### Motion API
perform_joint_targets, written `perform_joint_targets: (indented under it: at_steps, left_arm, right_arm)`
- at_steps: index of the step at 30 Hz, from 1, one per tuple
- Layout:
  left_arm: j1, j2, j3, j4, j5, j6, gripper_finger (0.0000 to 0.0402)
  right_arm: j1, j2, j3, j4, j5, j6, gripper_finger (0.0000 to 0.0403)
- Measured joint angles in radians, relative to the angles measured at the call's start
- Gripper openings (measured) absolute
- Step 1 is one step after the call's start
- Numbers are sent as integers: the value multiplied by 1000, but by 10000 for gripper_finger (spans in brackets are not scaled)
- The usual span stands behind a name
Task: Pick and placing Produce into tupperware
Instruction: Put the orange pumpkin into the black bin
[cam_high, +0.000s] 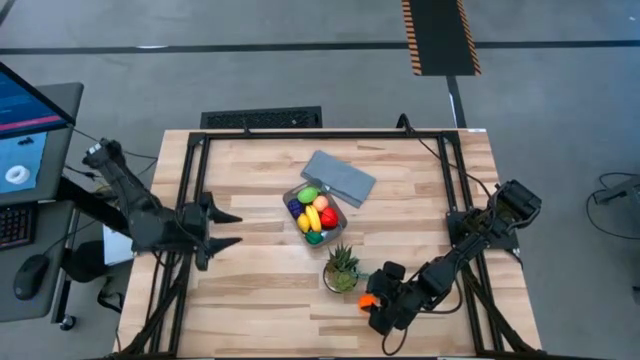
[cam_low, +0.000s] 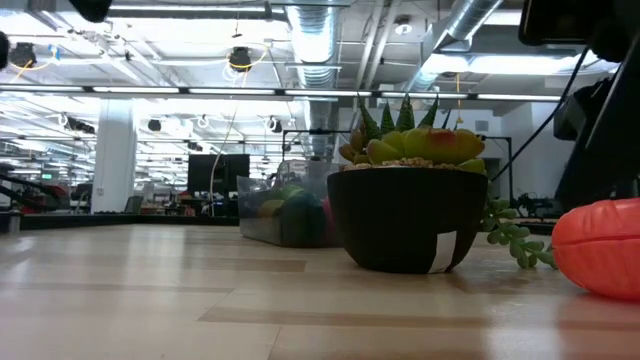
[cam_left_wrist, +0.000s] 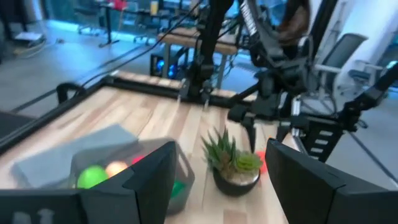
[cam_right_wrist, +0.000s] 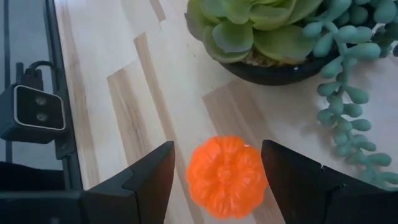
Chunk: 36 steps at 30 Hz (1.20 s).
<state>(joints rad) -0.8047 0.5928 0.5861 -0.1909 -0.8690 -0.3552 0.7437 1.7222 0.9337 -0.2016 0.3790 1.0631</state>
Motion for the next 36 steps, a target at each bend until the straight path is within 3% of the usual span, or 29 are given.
perform_joint_targets:
  at_steps: [12, 22, 26, 36]
  left_arm:
    - [316, -52, 0, 59, 466, 94, 234]
    - [546, -87, 0, 102, 752, 131, 234]
    - [609, -141, 0, 104, 811, 139, 234]
    - [659, -215, 0, 42, 820, 143, 234]
  right_arm:
    - [0, 0, 0, -20, 3, 2, 266]
    - [5, 0, 0, -6, -11, 2, 266]
    - [12, 0, 0, -7, -16, 9, 266]
    - [4, 0, -13, -44, -40, 10, 266]
